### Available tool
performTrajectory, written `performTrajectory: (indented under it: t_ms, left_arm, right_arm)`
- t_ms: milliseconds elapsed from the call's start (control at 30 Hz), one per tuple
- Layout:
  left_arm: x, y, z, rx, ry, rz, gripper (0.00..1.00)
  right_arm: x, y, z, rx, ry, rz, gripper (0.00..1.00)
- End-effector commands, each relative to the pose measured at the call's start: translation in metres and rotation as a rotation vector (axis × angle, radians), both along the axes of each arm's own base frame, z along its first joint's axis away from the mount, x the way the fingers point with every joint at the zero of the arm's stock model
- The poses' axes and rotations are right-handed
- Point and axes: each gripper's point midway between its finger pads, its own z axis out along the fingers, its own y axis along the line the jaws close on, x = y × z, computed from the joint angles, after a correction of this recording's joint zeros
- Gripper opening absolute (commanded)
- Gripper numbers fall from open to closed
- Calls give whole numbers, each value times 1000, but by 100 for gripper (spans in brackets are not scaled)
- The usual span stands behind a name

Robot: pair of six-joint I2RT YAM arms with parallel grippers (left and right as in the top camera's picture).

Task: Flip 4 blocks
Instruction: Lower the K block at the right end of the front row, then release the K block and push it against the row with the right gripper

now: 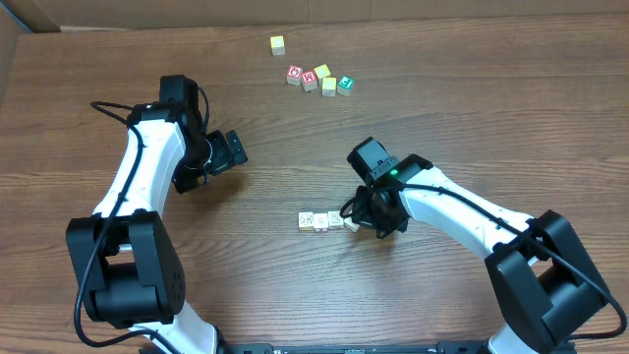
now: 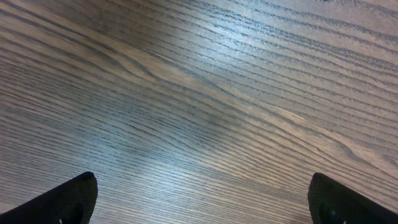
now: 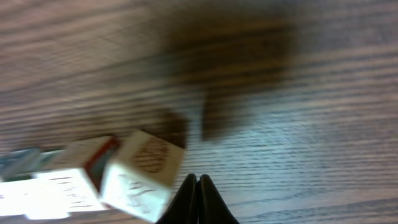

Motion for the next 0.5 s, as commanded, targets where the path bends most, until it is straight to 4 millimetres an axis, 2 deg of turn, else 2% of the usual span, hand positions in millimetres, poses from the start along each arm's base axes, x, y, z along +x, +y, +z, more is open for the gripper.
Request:
performTrajectory:
  t_ms: [0,300,467]
  left_arm:
    - [5,-1,12,1,-38,-14,100]
    - [5,-1,12,1,-38,-14,100]
    - [5,-1,12,1,-38,-14,100]
  right_arm:
    - [0,3,-1,12,-4,-16,4]
    - [18,16,3,67,-86,8,4]
    - [22,18,4,77,-101,16,4]
